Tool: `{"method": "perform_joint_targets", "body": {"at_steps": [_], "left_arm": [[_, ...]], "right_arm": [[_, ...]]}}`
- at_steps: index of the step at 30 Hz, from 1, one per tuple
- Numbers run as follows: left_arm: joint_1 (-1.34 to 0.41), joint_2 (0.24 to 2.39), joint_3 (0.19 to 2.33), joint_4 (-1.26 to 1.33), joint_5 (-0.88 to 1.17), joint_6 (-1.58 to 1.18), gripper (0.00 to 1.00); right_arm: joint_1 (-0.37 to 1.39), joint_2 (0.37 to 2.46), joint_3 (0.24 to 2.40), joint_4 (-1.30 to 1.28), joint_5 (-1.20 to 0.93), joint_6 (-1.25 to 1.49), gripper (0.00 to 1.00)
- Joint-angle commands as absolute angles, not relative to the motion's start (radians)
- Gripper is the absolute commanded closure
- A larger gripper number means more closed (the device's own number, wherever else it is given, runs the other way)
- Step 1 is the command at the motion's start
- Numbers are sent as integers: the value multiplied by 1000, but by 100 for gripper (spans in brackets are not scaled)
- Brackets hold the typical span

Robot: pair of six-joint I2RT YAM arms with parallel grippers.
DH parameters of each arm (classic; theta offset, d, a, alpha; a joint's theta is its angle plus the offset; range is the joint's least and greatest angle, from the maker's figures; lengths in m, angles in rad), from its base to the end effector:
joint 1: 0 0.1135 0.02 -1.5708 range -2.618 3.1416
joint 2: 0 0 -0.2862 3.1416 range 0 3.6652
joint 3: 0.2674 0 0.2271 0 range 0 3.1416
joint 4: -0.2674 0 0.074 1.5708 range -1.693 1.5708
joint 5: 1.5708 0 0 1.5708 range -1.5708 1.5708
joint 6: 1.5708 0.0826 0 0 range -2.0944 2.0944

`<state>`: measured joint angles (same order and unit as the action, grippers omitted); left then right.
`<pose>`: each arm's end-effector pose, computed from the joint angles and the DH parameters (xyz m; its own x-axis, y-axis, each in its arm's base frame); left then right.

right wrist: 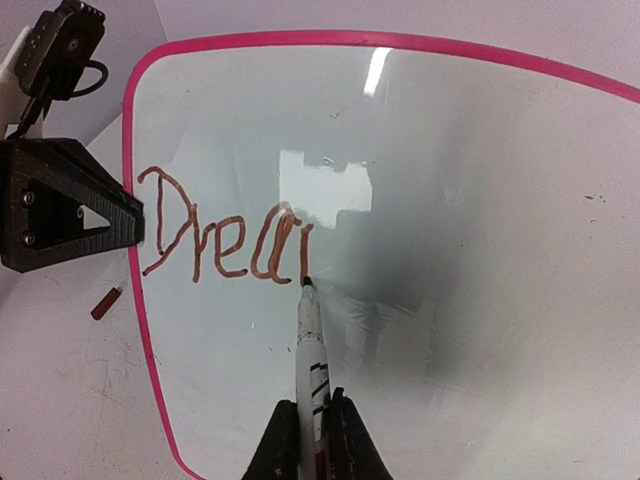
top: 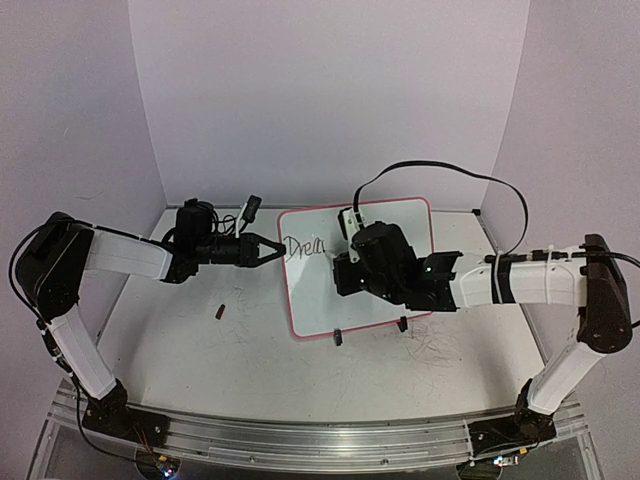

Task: Write a sentence on the whiteboard

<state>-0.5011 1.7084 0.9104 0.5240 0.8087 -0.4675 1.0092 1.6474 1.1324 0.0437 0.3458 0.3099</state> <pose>0.3057 -0.2356 0.2466 -0.6366 -0.0061 -0.7712 0.7344 0.3005 -0.6086 0.2352 0.3213 0.2743 -0.4241 -0.1352 -0.8955 -0.5315 0.8378 0.1252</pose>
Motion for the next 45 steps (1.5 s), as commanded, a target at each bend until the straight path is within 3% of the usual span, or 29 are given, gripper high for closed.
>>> {"method": "perform_joint_targets", "body": {"at_steps": [1,45], "left_arm": [[-503,1668,938,532,821,-468,100],[-508,1671,938,532,823,-468,100]], "right_arm": [[983,1653,1184,54,368,287,100],[998,1614,1123,43,367,340,100]]}}
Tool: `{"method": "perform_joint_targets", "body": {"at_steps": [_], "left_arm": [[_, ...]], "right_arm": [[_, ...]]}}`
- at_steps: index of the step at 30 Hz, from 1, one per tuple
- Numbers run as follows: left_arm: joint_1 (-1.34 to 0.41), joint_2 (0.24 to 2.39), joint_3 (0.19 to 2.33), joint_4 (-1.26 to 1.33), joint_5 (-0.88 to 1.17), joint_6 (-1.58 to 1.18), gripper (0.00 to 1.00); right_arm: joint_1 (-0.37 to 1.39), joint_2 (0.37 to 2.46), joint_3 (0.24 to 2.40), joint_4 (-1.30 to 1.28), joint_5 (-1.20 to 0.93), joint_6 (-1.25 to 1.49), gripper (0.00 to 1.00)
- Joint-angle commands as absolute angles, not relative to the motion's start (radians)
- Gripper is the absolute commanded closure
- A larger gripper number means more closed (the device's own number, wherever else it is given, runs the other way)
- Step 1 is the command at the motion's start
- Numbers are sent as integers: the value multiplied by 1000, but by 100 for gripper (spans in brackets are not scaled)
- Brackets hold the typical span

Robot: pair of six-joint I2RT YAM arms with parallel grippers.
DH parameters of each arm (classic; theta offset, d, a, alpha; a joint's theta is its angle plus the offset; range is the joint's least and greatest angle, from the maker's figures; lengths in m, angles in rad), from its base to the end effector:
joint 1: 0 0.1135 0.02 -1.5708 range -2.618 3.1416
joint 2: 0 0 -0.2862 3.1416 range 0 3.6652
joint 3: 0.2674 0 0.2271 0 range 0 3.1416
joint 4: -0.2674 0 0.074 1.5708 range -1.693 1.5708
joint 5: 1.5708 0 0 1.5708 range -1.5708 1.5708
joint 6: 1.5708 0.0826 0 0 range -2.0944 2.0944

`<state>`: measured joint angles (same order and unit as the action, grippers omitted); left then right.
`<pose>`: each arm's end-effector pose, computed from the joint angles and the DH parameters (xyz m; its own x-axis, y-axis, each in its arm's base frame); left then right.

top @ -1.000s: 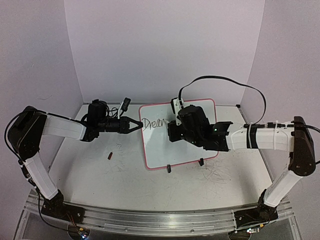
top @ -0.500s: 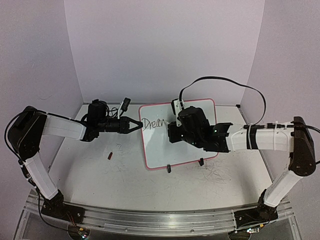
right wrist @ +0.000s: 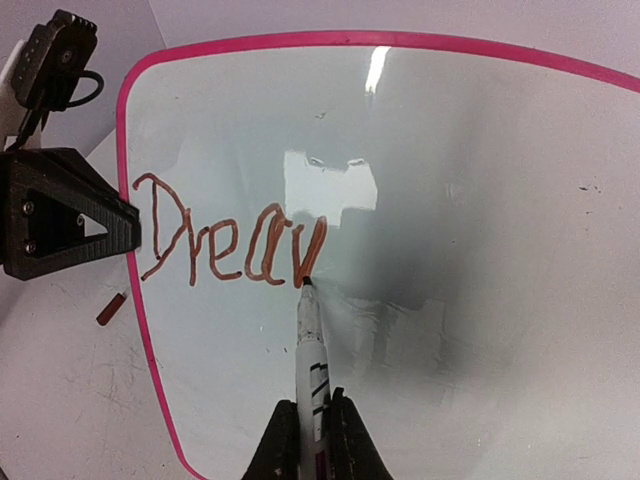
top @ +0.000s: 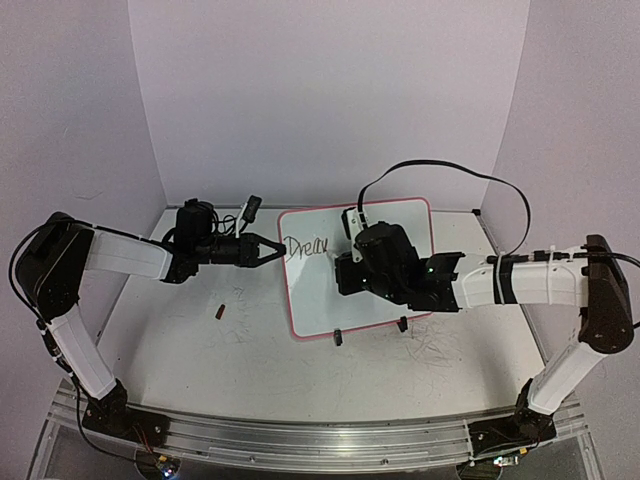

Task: Write a sentence on the whiteboard

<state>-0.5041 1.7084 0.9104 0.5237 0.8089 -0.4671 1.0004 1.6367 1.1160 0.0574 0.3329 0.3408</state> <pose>0.3050 -0.2365 0.2466 -0.6365 -0.0039 -0.7712 0.7354 0.2982 -0.6085 0.2359 0.3177 0.2742 -0.4406 -0.1017 -0.8919 -0.5203 0.8386 0.1614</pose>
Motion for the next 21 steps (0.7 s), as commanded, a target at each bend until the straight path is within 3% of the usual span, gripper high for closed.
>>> {"method": "perform_joint_targets", "body": {"at_steps": [1,21], "left_arm": [[-508,1671,938,531,821,-468,100],[-509,1670,938,532,824,-466,100]], "right_arm": [[998,1616,1129,43,369,336,100],[972,1662,1216,52,379,291,100]]}}
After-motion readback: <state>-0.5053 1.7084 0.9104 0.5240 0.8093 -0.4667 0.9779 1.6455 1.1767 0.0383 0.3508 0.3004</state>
